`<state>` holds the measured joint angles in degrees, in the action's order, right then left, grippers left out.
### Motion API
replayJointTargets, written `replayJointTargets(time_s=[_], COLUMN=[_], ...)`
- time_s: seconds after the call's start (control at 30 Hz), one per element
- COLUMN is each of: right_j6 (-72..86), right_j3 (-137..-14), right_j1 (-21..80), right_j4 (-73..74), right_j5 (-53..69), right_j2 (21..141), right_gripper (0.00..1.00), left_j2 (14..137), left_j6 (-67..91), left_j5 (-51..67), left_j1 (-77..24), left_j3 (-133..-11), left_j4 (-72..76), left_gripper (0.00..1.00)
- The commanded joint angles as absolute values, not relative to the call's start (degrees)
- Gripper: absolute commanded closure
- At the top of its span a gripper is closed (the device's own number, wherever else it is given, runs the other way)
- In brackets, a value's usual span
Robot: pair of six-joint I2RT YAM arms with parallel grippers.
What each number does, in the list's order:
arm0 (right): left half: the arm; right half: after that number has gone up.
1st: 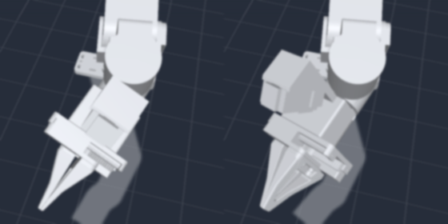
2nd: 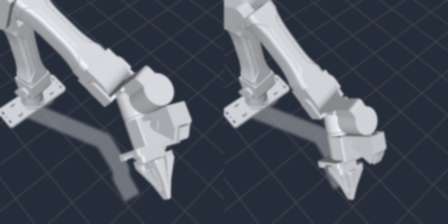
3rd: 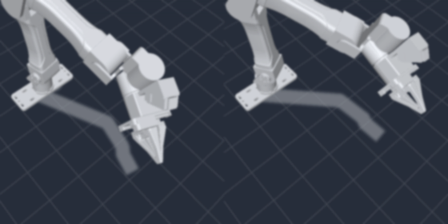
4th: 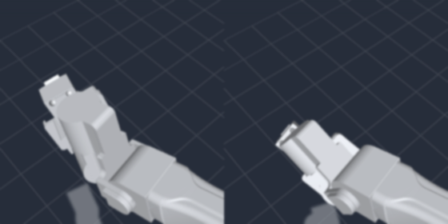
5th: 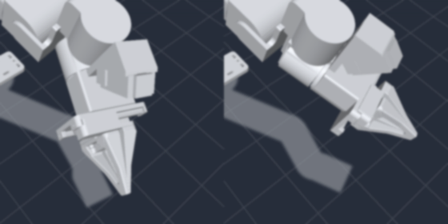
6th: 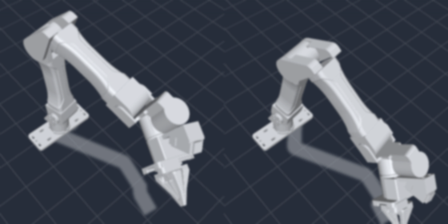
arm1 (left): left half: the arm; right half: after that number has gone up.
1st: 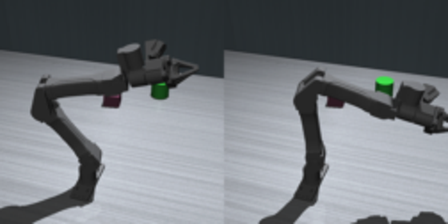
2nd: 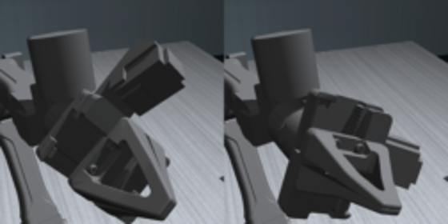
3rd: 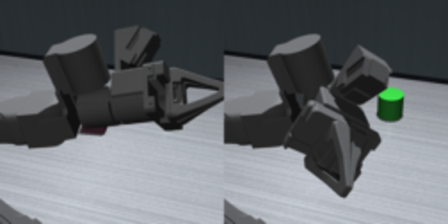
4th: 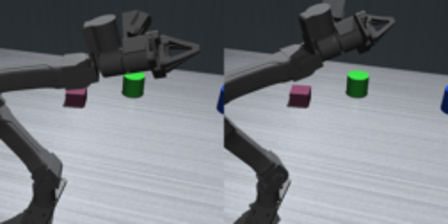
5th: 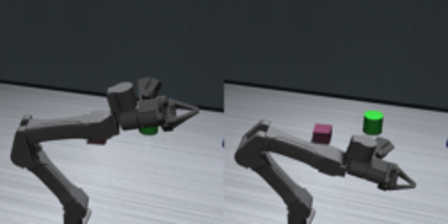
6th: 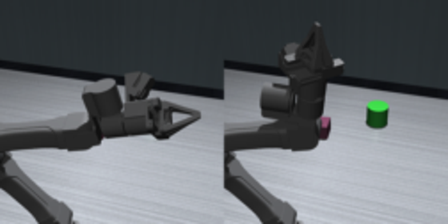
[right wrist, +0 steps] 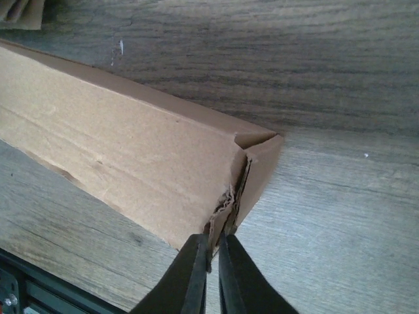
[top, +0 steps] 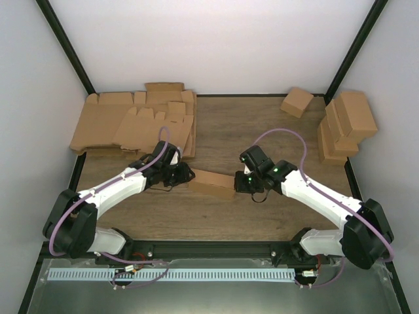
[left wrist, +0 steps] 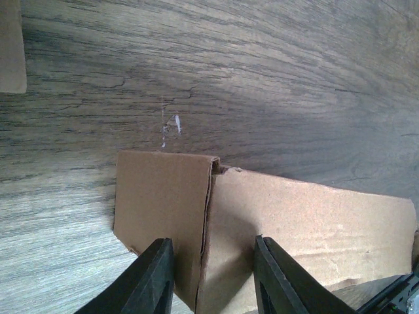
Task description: Fold the paper box
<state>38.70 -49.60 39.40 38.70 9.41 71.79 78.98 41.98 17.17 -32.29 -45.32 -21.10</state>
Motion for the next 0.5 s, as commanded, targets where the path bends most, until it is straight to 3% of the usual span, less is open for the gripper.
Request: replayJointTargets(time_s=[0.0,0.47], right_j6=[39.4,41.2], right_j3=[-49.3,-44.7], right_j1=[39.1,40.9], right_j4=[37.6,36.8], right_j5=[10.4,11.5], right_j2=[71.7,72.0], right_gripper=[0.98,0.99], left_j2=[80.7,80.7], left_j6=[41.5,41.9], left_j5=[15.2,15.7], left_j1=[-32.6,-32.7], left_j3=[-44.2,-43.5], left_j4=[-25.0,-24.2], left_gripper=[0.66,0.67])
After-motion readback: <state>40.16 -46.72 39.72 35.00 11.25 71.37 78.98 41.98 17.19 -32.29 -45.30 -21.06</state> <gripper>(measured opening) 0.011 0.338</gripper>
